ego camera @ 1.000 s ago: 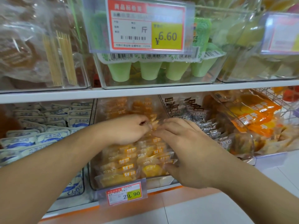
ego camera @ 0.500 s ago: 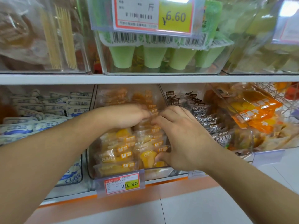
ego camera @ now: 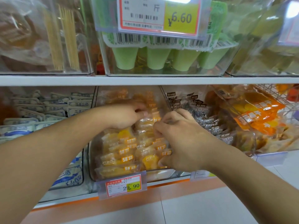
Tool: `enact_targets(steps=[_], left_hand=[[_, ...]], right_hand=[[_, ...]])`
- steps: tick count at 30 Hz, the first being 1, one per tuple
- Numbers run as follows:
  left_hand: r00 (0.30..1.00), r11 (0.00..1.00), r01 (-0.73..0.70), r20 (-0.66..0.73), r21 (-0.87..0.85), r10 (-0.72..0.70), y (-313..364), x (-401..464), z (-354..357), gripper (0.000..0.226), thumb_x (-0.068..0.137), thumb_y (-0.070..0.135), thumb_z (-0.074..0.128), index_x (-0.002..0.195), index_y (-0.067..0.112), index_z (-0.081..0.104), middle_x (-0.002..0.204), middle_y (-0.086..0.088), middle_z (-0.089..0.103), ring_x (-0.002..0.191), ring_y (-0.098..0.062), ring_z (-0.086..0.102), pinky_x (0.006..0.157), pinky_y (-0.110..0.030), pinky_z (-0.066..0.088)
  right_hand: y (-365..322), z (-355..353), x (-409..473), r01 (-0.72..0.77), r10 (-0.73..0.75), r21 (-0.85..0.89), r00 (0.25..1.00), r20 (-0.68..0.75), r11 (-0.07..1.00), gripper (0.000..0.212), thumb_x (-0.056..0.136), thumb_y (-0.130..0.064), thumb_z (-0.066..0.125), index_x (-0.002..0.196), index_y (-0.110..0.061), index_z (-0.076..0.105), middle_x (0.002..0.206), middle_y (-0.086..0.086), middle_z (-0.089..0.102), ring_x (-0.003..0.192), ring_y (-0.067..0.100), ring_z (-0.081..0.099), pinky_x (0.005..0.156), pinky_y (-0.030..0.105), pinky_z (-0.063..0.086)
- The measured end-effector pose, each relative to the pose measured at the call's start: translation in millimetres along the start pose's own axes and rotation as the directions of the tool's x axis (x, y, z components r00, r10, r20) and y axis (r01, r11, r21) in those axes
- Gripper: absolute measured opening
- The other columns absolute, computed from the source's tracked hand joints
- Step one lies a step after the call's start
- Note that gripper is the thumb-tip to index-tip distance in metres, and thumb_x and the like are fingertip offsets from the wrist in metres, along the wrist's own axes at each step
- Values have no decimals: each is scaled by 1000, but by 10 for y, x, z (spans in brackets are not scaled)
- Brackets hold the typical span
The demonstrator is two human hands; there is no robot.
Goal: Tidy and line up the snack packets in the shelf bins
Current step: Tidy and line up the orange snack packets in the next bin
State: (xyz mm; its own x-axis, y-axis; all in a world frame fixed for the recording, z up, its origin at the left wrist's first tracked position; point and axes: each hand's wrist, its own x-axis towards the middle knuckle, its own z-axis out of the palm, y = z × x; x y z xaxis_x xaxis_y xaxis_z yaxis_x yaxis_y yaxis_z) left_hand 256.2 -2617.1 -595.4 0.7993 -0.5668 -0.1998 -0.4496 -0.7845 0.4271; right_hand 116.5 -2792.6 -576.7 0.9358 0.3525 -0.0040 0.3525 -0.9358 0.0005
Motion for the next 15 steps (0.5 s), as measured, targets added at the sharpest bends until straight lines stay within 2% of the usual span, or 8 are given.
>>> enact_targets(steps=[3,5,7,10,13,15], left_hand=[[998,998,-21,-51,51,23,-7,0,-32,48,96,54,60,139,33,59,142,9,60,121,-16,58,102,-27,44],[998,997,-5,-58,81,10,11,27,-66,54,91,53,68,140,31,59,142,8,60,121,-15,58,97,-24,43],[998,997,12,-68,81,-7,23,68,-96,56,87,54,73,137,31,62,137,8,63,118,-15,60,98,-26,46],[997,997,3,-81,83,4,14,132,-85,41,85,51,76,120,30,72,115,12,70,106,-13,64,91,-29,50],[988,995,-15,-152,98,30,43,134,-18,19,89,41,76,100,26,77,87,14,68,92,-15,65,79,-25,47],[977,993,-10,-210,120,35,74,134,29,12,90,34,75,99,26,78,92,9,74,91,-16,67,82,-26,53]], right_hand=[[-25,-4,47,16,-8,-122,998,63,992,75,67,-71,75,125,-26,56,118,3,61,125,16,28,117,33,6],[-39,-12,111,23,-4,-168,994,110,986,74,64,-73,73,121,-28,59,111,0,64,125,19,40,121,40,15],[-50,-16,160,32,-3,-206,990,140,978,73,62,-75,72,116,-27,58,104,-2,65,122,20,48,121,45,20],[-61,-9,173,35,-3,-229,990,141,973,72,62,-77,73,115,-29,61,101,-4,67,116,20,54,120,49,21],[-33,25,147,21,-5,-195,997,80,981,60,61,-73,77,102,-30,68,98,-3,67,112,18,58,121,46,20],[-9,63,141,12,-7,-188,1000,26,982,46,60,-63,81,89,-30,68,93,-3,68,106,17,61,120,42,18]])
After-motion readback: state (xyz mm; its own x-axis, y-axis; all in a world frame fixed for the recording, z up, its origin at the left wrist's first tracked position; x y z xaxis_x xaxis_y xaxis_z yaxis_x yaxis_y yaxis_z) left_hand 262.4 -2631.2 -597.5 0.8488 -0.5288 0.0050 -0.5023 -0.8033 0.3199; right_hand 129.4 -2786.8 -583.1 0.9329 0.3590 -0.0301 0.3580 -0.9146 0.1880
